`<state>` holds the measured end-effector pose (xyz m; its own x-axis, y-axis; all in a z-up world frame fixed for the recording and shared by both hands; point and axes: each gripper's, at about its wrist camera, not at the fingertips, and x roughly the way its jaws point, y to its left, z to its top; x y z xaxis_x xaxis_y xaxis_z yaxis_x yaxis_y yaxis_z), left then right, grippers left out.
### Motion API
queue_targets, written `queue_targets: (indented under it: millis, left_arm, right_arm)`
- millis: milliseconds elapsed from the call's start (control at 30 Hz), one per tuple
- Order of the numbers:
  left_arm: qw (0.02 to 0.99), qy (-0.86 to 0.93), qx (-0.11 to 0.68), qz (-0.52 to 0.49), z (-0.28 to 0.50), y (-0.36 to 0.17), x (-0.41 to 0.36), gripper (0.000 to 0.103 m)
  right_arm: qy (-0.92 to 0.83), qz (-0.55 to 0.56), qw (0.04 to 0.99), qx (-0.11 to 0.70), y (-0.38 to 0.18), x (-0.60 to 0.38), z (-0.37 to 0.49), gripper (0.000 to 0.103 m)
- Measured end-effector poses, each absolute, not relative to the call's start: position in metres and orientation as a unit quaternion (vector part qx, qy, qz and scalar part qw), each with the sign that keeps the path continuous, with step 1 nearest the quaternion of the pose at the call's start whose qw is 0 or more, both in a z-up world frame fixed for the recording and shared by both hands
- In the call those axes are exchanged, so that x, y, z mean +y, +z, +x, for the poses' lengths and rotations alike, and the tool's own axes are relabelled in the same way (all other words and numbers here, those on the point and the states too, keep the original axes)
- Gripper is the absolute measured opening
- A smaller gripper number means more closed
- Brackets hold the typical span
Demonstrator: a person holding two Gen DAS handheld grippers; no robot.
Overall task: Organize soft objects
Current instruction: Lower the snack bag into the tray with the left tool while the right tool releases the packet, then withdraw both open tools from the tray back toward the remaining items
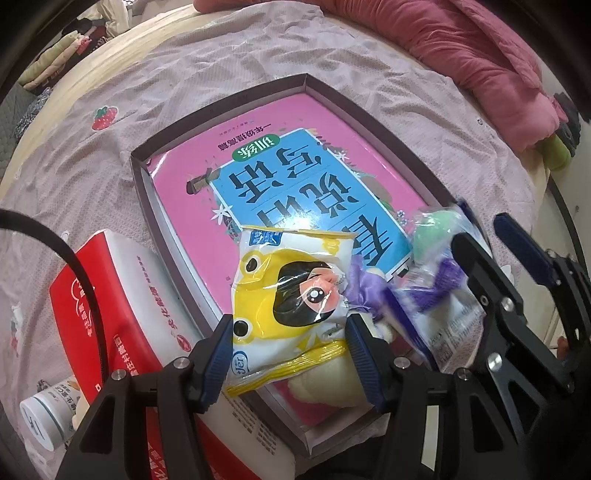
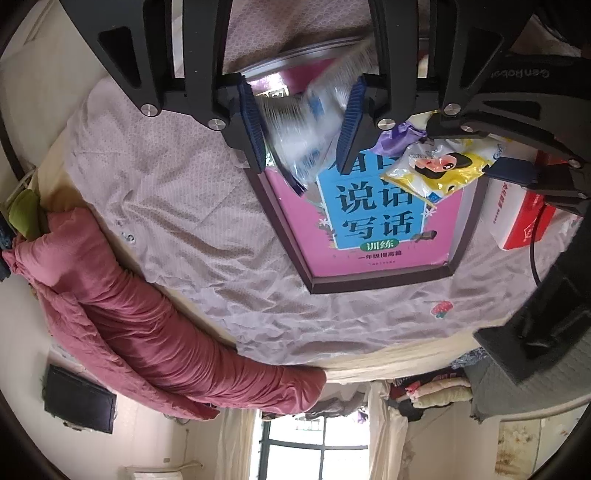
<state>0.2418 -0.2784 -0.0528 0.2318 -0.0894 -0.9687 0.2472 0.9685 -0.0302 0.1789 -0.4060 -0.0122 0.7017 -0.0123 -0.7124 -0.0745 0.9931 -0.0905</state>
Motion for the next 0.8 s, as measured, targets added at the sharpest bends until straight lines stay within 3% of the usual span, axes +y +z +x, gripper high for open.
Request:
queue_targets:
  millis: [133,333,800]
  left_arm:
    - [0.773,-0.110,0.622,0.063,0.246,-0.054,-0.278,0.061]
    - [0.762,-0.117,0.632,0.079,0.251,-0.055,-0.280,0.061]
    - [0.757,-0.139,0.637,0.052,0.250,-0.044,-0.276,0.065]
  right_arm:
    - [0.021,-0.046,0.923,0.381,-0.011,-0.411,0.173,0.054]
    - [0.024,-0.028,0.929,0.369,-0.004,-0.417,0.161,0.060]
    - [-0.016,-0.002,0.927,0.374,0.003,-0.452,0.157,0.062]
